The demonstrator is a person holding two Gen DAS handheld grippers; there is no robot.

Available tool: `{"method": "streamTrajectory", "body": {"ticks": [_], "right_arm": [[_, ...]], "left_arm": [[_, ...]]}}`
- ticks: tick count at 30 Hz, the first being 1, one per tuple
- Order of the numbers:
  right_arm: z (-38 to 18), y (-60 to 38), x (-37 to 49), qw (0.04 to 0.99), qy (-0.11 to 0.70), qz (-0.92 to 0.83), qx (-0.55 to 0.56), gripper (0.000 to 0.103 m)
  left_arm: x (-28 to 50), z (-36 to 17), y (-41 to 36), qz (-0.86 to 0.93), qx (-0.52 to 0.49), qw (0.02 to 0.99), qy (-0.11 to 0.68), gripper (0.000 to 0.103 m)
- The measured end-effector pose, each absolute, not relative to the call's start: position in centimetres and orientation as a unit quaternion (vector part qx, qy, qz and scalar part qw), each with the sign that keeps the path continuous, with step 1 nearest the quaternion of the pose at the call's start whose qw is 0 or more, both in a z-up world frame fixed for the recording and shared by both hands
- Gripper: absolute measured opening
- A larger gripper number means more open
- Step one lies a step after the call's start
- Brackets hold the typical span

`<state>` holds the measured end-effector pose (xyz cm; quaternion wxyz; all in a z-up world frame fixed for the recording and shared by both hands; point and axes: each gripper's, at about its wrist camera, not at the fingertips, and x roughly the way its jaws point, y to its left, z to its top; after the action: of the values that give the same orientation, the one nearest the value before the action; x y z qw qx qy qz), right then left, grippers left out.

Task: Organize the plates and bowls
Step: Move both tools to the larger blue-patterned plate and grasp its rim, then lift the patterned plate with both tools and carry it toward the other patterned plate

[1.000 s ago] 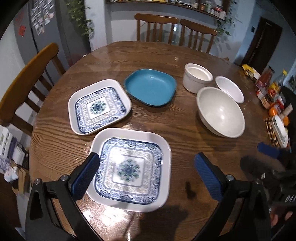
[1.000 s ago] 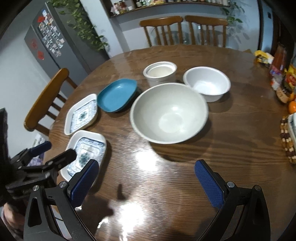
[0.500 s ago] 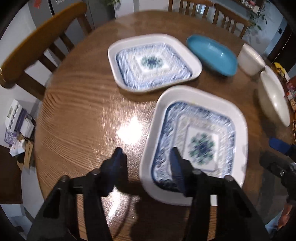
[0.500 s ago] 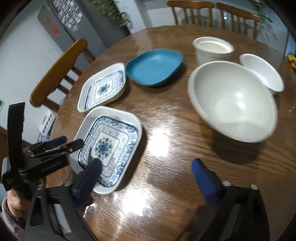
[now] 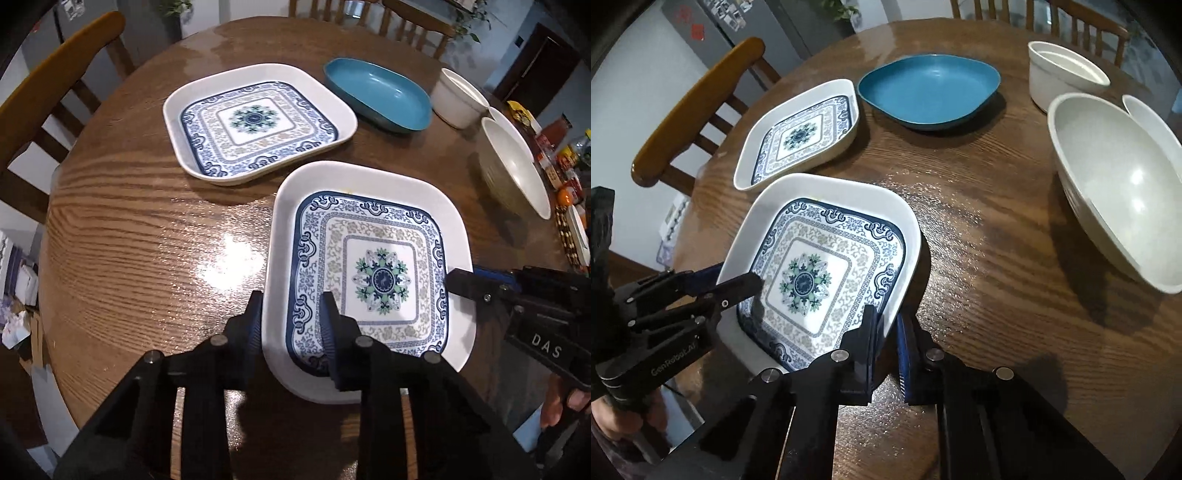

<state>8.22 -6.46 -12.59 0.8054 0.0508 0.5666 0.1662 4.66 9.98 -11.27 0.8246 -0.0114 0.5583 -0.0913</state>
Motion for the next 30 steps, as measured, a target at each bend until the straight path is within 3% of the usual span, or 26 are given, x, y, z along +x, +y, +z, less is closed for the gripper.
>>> {"method": "streamTrajectory", "body": {"ticks": [1, 3, 12, 23, 24, 27, 30], "right_arm": [[-12.6, -6.8, 8.1, 0.806, 0.567, 0.161, 0.057, 0.012], [-12.4, -7.2, 7.7, 0.807, 0.566, 0.154, 0.06, 0.012], [-9.6, -10.7, 5.3, 0.829, 0.547, 0.106, 0.051, 0.012], [-11.7, -11.5, 4.9, 0.811, 0.574, 0.092, 0.071, 0.012], [-11.6, -11.5, 4.9, 0.812, 0.574, 0.085, 0.066, 0.015], [-10.3, -11.3, 4.8, 0.827, 0.556, 0.073, 0.038, 0.024], [-8.6, -11.0, 4.7, 0.841, 0.532, 0.086, 0.042, 0.037]], "left_arm": [[4.7, -11.3, 9.9, -0.092, -0.011, 0.824, 0.559, 0.018], [4.5, -11.2, 10.3, -0.102, -0.02, 0.82, 0.563, 0.015], [2.6, -8.9, 6.0, -0.16, 0.016, 0.827, 0.539, 0.016], [2.7, -10.8, 5.2, -0.154, 0.025, 0.816, 0.556, 0.019], [2.6, -10.6, 5.3, -0.154, 0.026, 0.819, 0.552, 0.023], [2.5, -9.7, 5.4, -0.147, 0.027, 0.831, 0.536, 0.061], [2.9, -8.6, 5.8, -0.136, 0.025, 0.844, 0.518, 0.066]]}}
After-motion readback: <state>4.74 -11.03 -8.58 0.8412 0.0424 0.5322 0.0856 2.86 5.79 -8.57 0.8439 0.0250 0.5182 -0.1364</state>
